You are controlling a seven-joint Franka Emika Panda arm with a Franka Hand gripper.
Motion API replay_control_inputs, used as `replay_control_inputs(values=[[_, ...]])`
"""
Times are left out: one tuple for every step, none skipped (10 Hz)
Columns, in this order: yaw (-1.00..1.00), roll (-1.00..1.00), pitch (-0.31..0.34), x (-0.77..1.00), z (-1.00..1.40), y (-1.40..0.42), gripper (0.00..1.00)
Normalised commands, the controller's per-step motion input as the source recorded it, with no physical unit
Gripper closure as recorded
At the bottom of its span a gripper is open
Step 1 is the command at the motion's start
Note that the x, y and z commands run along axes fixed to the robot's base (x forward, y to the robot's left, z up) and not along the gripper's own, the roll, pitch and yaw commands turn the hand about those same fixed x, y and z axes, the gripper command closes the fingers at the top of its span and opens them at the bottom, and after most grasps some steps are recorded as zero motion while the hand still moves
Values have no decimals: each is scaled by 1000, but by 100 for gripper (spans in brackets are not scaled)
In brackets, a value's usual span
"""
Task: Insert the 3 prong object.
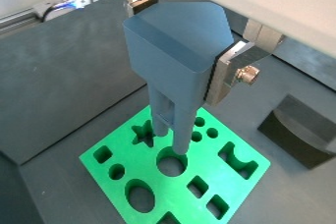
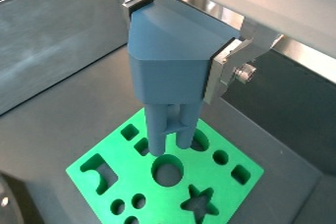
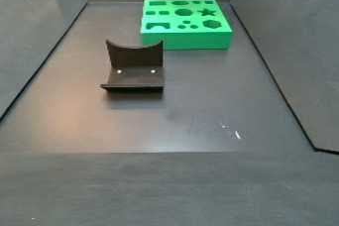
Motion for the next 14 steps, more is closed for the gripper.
replay_control_inputs(values=[[-871,-47,-99,280,-369,89,100],[-866,-121,-123,269,-409,100,100],[-794,-237,-124,289,-311,57,100],[-691,-251,-114,237,-309,129,100],[-691,-211,-99,209,-311,157,100],[-689,-191,-91,166,-277,169,100],[-586,-257,-103,103,-246,200,100],[-529,-296,-117,80,-234,229,100],[-531,-259,-99,63,-237,243,100],[-586,-190,-60,37,-257,249,100],[-729,-111,-39,63,-249,177,100],[-903,-27,-10,86,-266,103,100],[-940,0,0,46,-309,106,100],[-520,0,19,-140,-337,486,100]])
